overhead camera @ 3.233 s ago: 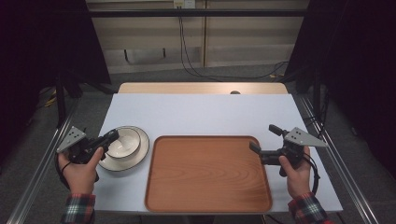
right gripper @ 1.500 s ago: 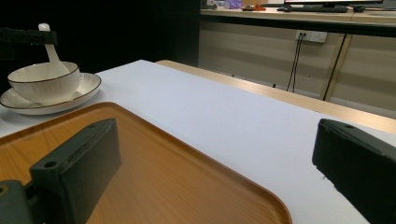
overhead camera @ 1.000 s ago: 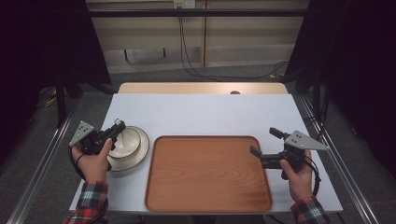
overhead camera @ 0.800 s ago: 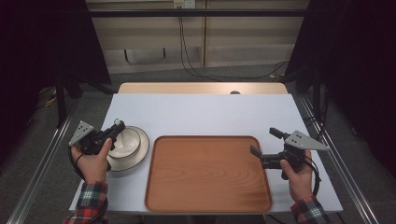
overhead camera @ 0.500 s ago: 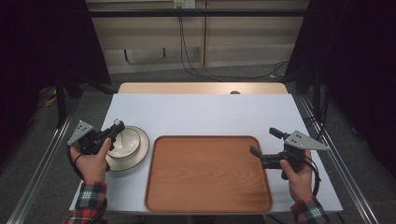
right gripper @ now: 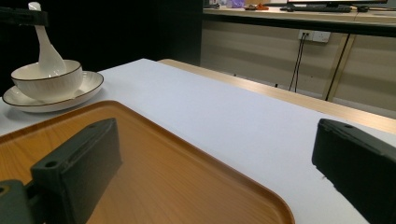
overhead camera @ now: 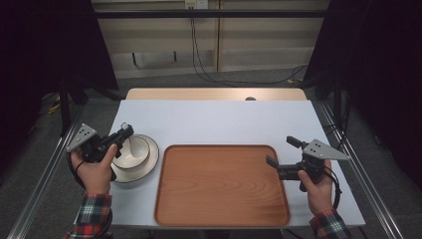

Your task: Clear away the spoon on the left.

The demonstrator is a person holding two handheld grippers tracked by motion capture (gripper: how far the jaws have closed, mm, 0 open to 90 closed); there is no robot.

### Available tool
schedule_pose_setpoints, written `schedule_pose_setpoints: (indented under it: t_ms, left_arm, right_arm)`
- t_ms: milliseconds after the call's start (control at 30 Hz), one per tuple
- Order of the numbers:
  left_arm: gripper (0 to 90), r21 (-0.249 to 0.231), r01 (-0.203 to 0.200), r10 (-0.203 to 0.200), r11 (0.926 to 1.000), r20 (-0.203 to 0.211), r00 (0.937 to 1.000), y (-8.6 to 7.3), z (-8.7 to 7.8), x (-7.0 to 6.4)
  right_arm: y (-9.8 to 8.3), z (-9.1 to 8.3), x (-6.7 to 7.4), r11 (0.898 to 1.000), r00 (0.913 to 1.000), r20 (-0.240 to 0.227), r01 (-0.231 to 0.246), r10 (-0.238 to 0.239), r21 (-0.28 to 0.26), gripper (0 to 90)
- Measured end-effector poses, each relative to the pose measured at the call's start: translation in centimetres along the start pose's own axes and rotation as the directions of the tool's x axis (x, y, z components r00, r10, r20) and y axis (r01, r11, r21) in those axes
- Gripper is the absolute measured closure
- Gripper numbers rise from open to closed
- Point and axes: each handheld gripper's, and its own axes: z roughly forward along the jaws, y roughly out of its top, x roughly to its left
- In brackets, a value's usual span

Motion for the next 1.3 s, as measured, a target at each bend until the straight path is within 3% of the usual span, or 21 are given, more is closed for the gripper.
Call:
schedule_pose_setpoints:
  t_ms: [633,1000,1067,1233,1300]
  left_arm:
    - [85.4,-0.015,-0.016,0.017,0.9998,0.086,0.9961,2.5,-0.1,-2.7]
    - [85.5,0.006,-0.015,0.014,0.9999,0.162,0.9867,3.1,0.3,-4.1]
    - [85.4,0.012,-0.012,0.009,0.9999,0.195,0.9808,3.1,0.3,-4.1]
    - [85.5,0.024,-0.007,0.002,0.9997,0.208,0.9781,3.0,0.6,-4.6]
    - [85.5,0.031,-0.016,0.008,0.9994,0.226,0.9742,2.9,0.8,-4.7]
  right_arm:
    - [0.0,0.1,0.0,1.0,0.9999,-0.01,0.007,-0.007,0.002,1.0]
    - [0.0,0.2,0.0,1.0,0.9999,-0.01,0.003,-0.003,0.002,1.0]
    - [0.0,0.2,0.0,1.0,0.9999,-0.01,0.004,-0.004,0.001,1.0]
    - [0.0,0.2,0.0,1.0,0.9999,-0.011,0.005,-0.005,0.002,1.0]
    - [0.0,0.2,0.0,1.0,0.9999,-0.01,0.006,-0.006,0.004,1.0]
